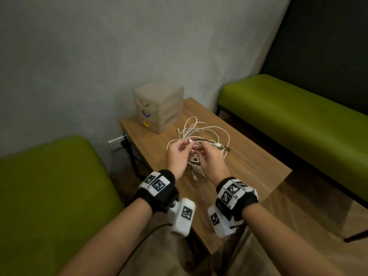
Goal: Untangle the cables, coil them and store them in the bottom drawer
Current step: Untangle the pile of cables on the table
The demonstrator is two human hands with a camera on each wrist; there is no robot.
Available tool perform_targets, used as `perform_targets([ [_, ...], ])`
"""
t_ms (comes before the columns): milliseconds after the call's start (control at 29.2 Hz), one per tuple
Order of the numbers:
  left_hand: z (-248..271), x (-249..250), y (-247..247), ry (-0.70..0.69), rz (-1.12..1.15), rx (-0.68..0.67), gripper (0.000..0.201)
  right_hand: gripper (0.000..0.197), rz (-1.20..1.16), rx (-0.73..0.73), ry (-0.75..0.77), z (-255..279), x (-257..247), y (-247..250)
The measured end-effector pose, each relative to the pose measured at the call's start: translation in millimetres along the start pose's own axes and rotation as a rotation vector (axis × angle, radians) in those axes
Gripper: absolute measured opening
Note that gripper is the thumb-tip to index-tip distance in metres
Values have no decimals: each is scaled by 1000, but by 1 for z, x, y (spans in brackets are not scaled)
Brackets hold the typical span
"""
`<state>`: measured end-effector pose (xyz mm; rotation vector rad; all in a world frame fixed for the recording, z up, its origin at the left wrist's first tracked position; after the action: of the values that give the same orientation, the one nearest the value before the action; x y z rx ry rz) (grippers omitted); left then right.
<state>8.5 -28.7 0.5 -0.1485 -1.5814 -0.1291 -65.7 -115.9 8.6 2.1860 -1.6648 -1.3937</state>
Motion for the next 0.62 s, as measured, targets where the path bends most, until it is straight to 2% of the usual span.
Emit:
perform_targets([
  [68,-1,15,-3,-94,-17,37,14,12,-62,18,-42,0,-1,-4],
  [103,-1,23,-3,-134,8,19,13,16,-71,-25,-83,0,3,-6],
  [205,-4,55,0,-216,137,-48,15,19,111,-274,-100,9,24,-15],
  [274,-10,76,5,-322,134,-57,18,20,191,-375,-73,13,36,-17],
  [376,-23,102,17,-418,207,72,21,29,227,-381,-61,13,47,-16],
  [513,-41,121,34,-412,423,274,19,45,278,-424,-12,14,54,-14],
  [582,-39,117,34,-457,367,324,19,43,296,-442,8,12,51,-13],
  [616,-36,111,32,-488,297,308,21,40,299,-428,18,11,50,-14],
])
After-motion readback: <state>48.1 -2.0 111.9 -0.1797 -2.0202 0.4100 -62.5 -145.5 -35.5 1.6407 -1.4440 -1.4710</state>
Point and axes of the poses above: each hand's wrist, its own z-axis away from the middle knuckle, its own y-axis out of the back of the hand, x = y × z, the point moved 2 cm from there along -z, towards the middle knuckle, and after that the axes turned 13 degrees about x, right-handed, at the moved point
